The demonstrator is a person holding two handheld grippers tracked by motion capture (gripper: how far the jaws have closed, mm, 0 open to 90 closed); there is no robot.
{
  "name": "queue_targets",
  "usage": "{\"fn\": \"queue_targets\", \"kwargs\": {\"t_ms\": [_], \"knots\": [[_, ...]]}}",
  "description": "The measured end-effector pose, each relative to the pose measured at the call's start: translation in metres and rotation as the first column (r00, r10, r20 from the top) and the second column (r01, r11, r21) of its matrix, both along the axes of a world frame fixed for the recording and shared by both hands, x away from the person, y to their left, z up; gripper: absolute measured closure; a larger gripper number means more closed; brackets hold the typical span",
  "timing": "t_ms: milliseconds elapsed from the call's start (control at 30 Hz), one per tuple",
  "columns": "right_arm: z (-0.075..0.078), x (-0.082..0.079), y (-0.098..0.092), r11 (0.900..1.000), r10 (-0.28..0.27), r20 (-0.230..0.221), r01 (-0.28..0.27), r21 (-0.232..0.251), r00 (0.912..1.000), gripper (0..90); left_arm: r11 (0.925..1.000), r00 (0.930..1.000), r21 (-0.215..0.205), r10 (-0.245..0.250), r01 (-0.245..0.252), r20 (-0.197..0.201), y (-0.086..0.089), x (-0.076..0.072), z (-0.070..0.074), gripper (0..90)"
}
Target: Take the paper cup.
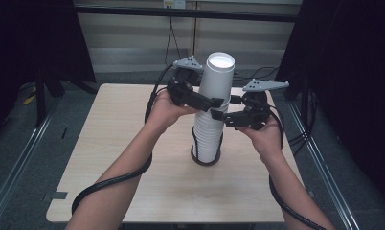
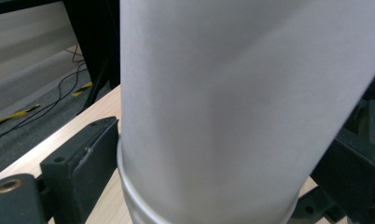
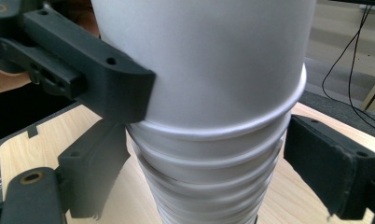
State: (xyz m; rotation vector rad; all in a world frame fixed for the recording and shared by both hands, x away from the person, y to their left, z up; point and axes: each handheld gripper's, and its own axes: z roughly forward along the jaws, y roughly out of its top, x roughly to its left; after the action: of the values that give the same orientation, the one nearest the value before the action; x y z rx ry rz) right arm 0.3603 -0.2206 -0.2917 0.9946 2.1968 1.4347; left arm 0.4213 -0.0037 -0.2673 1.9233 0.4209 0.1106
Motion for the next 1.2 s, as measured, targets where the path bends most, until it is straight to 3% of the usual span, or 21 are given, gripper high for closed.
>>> {"fn": "queue_targets", "kwargs": {"t_ms": [200, 267, 433, 500, 533, 600, 667, 833, 1033, 1200], "knots": [[-0.001, 0.000, 0.000, 1.000, 0.001, -0.016, -0.001, 0.003, 0.9999, 15.0, 0.9997, 0.9997, -0.006, 0.024, -0.024, -0.003, 0.000, -0.003, 0.000, 8.3], [0.000, 0.000, 0.001, 0.999, 0.004, -0.005, -0.005, -0.038, 1.0000, 15.7, 0.9995, 0.9995, -0.002, 0.031, -0.031, -0.001, 0.000, -0.003, 0.000, 8.6], [0.000, -0.001, 0.002, 0.999, 0.005, 0.003, -0.005, -0.053, 1.0000, 16.8, 0.9994, 0.9995, 0.014, 0.031, -0.031, -0.003, -0.001, -0.002, 0.002, 8.8], [0.000, -0.003, 0.004, 0.995, -0.005, 0.020, 0.007, -0.095, 0.9998, 19.4, 0.9994, 0.9994, 0.005, 0.035, -0.035, -0.005, 0.000, -0.002, 0.004, 9.1], [-0.001, -0.003, 0.004, 0.996, -0.005, 0.021, 0.007, -0.087, 0.9998, 19.6, 0.9989, 0.9995, -0.036, 0.030, -0.030, 0.000, 0.002, -0.003, 0.008, 9.5], [-0.001, -0.002, 0.002, 0.997, -0.002, 0.021, 0.004, -0.076, 0.9998, 19.8, 0.9986, 0.9996, -0.045, 0.027, -0.027, 0.002, 0.002, -0.003, 0.011, 9.4], [-0.002, -0.001, 0.000, 0.998, 0.003, 0.015, -0.002, -0.060, 0.9999, 20.2, 0.9994, 0.9996, -0.024, 0.026, -0.026, 0.014, 0.001, -0.004, 0.018, 9.5], [-0.002, -0.002, 0.001, 0.997, 0.002, 0.017, -0.001, -0.074, 0.9998, 20.3, 0.9995, 0.9994, -0.016, 0.028, -0.027, 0.021, 0.000, -0.004, 0.027, 9.2], [-0.005, -0.001, -0.002, 0.999, 0.011, 0.001, -0.011, -0.053, 0.9999, 19.0, 0.9993, 0.9992, -0.004, 0.036, -0.036, 0.019, 0.000, -0.003, 0.022, 9.1], [0.000, -0.004, -0.006, 1.000, -0.001, 0.033, 0.002, -0.012, 0.9995, 13.6, 0.9994, 0.9994, -0.004, 0.034, -0.034, 0.009, 0.000, -0.002, 0.013, 8.8]]}}
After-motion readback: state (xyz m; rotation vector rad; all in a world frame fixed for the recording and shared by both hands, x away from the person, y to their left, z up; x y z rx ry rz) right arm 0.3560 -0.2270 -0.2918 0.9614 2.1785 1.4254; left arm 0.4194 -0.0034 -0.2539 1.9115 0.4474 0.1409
